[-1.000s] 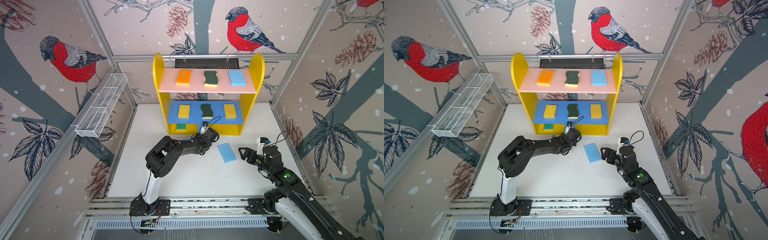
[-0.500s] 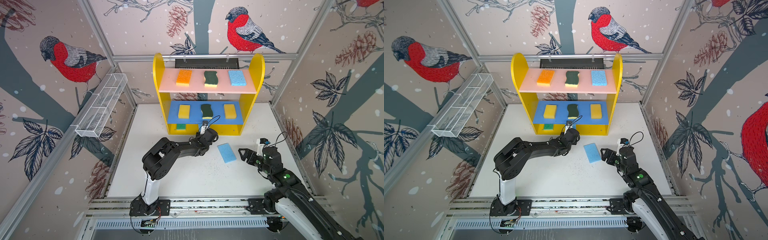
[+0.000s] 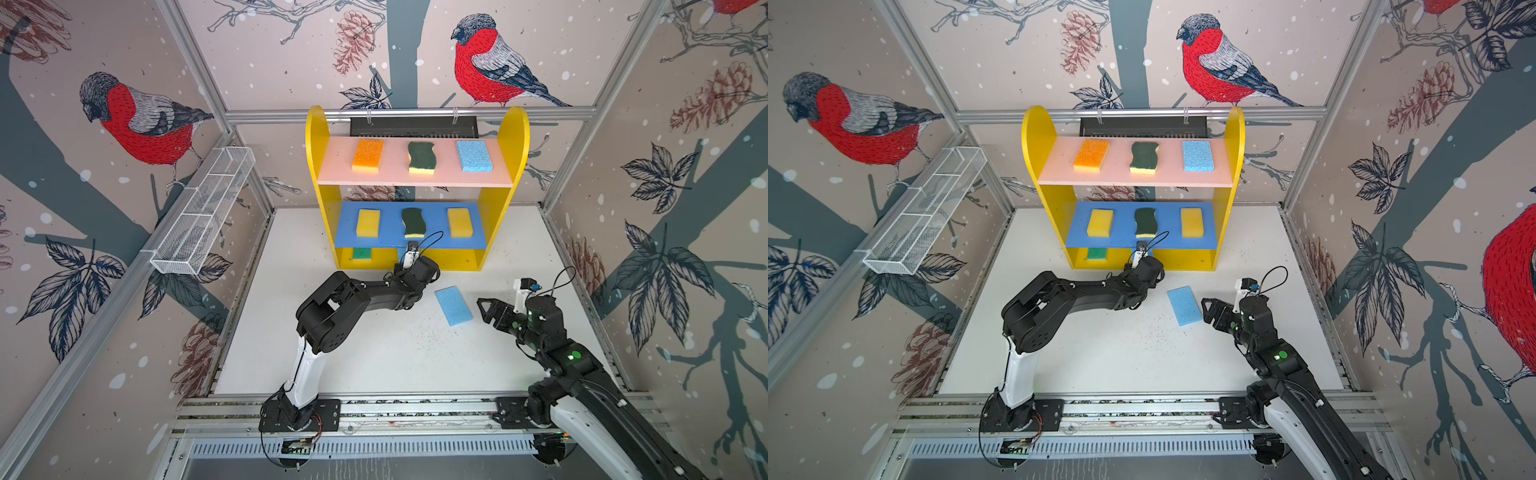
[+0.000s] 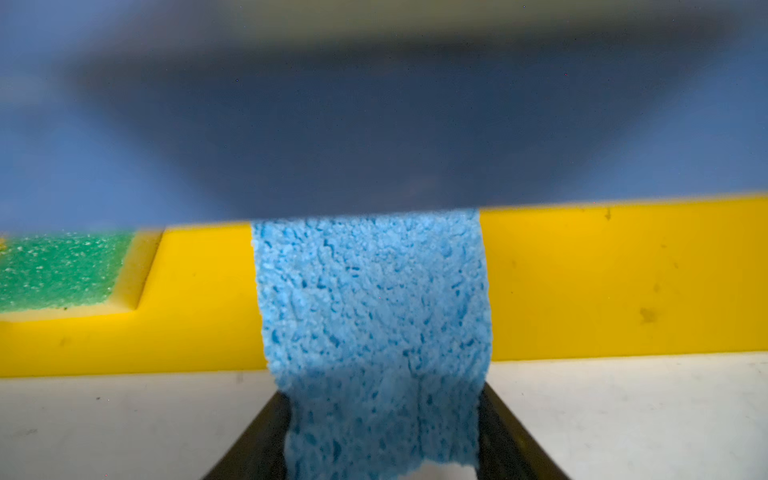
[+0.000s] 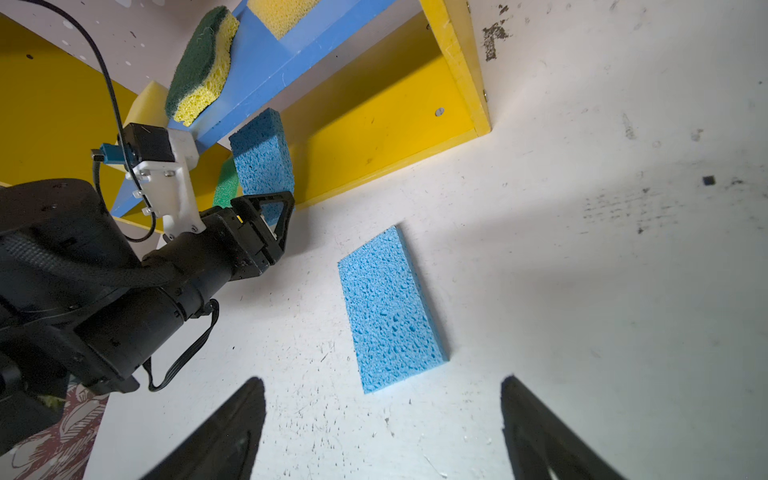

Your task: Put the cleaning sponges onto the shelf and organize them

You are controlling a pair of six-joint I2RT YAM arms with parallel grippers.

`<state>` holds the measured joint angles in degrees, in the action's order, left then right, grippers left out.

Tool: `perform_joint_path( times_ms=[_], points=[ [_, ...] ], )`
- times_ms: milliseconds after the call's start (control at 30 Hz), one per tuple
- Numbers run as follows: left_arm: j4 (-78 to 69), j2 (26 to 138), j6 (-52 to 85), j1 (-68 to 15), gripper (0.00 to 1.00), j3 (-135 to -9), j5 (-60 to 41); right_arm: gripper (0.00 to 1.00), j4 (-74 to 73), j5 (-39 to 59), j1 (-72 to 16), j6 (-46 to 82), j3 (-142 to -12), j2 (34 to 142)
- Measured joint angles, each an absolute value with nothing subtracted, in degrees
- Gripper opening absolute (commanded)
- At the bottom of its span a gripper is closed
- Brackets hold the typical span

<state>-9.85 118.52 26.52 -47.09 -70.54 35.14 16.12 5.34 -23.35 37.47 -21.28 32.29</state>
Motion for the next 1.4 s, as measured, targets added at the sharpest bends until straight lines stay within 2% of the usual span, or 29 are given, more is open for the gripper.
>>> perform_joint_path(
  times_ms=[500, 1400],
  points=[
    [-12.03, 120.42, 26.57, -47.20, 0.65, -71.09, 38.74, 0.88, 16.12, 5.82, -23.33, 37.89, -20.01, 30.89],
    [-12.97, 121.43, 24.69, -47.20, 0.76, -72.16, 39.00, 0.88, 16.75, 5.96, -23.33, 39.00, -19.77, 28.64]
  ],
)
